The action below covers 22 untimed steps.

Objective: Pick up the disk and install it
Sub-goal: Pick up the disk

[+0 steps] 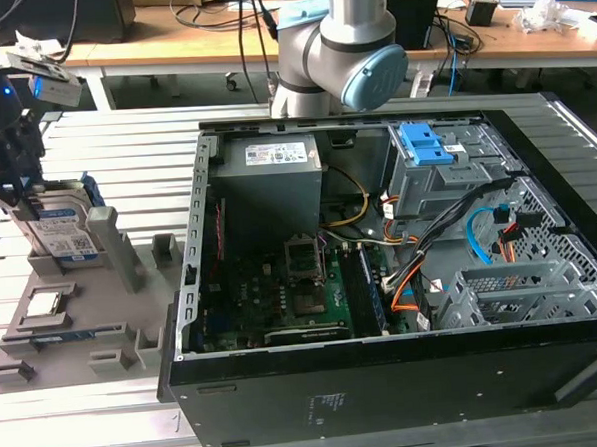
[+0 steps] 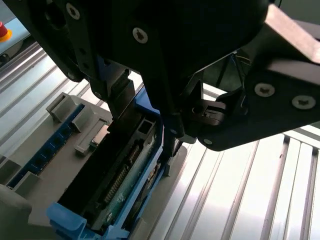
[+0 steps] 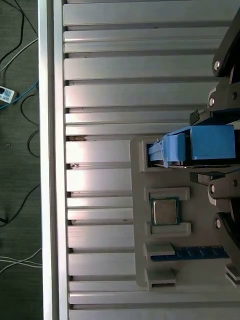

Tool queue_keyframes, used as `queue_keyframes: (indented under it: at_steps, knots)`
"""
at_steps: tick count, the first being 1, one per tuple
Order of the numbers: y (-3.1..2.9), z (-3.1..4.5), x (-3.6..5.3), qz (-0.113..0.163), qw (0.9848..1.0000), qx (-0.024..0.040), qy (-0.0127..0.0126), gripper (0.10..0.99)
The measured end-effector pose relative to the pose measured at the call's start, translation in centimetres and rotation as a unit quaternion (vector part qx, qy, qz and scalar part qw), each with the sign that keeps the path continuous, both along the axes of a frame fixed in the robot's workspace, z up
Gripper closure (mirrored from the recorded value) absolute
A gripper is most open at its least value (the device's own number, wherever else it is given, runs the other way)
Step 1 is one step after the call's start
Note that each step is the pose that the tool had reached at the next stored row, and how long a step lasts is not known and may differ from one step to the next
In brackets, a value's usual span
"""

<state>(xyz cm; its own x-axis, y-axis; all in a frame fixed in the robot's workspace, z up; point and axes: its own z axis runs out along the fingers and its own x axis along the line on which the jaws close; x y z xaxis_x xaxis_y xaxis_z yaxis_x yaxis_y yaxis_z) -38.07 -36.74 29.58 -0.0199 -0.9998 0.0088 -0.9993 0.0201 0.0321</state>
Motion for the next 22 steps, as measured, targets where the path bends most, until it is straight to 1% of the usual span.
queue_keyframes:
  at_steps: [4,8,11,12,15,16,17,19,20,21,22]
  knots:
    - [0.02,-0.19,0.24,0.001,1.0000,0.0000,-0.0001,0.604]
    - [0.02,-0.44,0.28,0.002,1.0000,0.0000,-0.0001,0.604]
    - [0.01,-0.44,0.29,0.002,1.0000,-0.0021,-0.0003,0.604]
    - [0.02,-0.47,0.29,0.002,1.0000,-0.0021,-0.0077,0.604]
    - [0.02,-0.48,0.29,0.002,0.9999,-0.0021,-0.0104,0.604]
    - [0.02,-0.48,0.28,0.002,0.9998,-0.0021,-0.0173,0.682]
    - [0.01,-0.48,0.29,0.002,0.9998,-0.0022,-0.0215,0.722]
    - [0.01,-0.48,0.29,0.002,0.9997,-0.0022,-0.0230,0.722]
    - [0.02,-0.48,0.29,0.002,0.9997,-0.0022,-0.0232,0.722]
    - [0.02,-0.51,0.28,0.002,0.9998,-0.0022,-0.0210,0.722]
    - [0.02,-0.55,0.28,0.002,0.9999,-0.0021,-0.0136,0.722]
